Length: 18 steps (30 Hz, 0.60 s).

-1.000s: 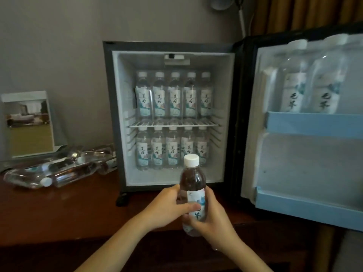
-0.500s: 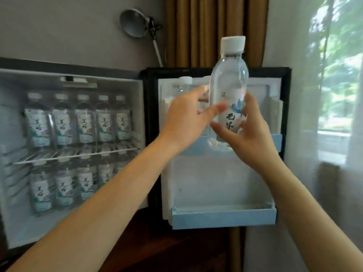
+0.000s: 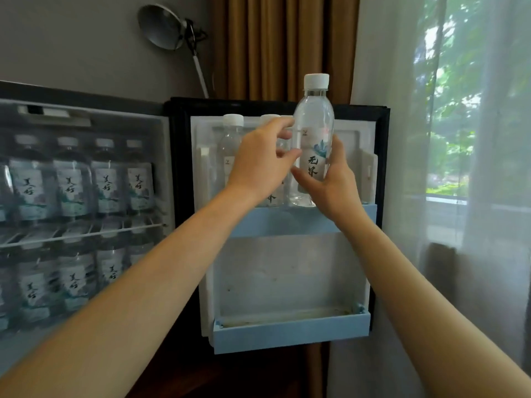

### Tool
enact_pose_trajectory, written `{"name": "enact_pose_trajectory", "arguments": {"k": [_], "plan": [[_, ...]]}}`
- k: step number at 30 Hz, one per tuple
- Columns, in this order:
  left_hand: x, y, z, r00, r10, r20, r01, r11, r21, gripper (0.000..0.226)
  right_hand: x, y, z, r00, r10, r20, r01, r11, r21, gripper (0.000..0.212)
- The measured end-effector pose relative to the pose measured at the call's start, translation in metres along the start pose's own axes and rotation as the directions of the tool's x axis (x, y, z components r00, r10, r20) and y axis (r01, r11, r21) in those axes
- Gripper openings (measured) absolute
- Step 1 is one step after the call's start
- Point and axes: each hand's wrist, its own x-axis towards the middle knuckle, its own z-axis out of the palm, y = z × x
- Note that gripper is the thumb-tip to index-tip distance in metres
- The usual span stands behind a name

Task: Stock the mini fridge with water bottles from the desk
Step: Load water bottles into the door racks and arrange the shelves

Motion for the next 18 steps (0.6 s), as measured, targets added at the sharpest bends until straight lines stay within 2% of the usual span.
{"name": "enact_pose_trajectory", "arguments": {"k": [4,11,15,18], "plan": [[0.005,-0.006,0.005,0.997,0.050,0.054,-0.052,0.998,0.036,0.051,0.004,0.006,0.001,1.000,0.021,0.022,-0.021,0.999,-0.027,0.078],[0.002,-0.020,0.012,0.992,0.105,0.075,-0.113,0.987,0.111,0.047,-0.003,0.016,0.003,0.990,0.084,0.109,-0.057,0.973,-0.225,0.087],[-0.001,-0.025,0.014,0.988,0.133,0.077,-0.142,0.982,0.122,0.046,-0.007,0.011,-0.001,0.970,0.159,0.184,-0.079,0.920,-0.383,0.096],[-0.007,-0.029,0.017,0.987,0.146,0.072,-0.154,0.980,0.122,0.044,-0.006,0.008,-0.003,0.964,0.175,0.199,-0.072,0.895,-0.440,0.097]]}}
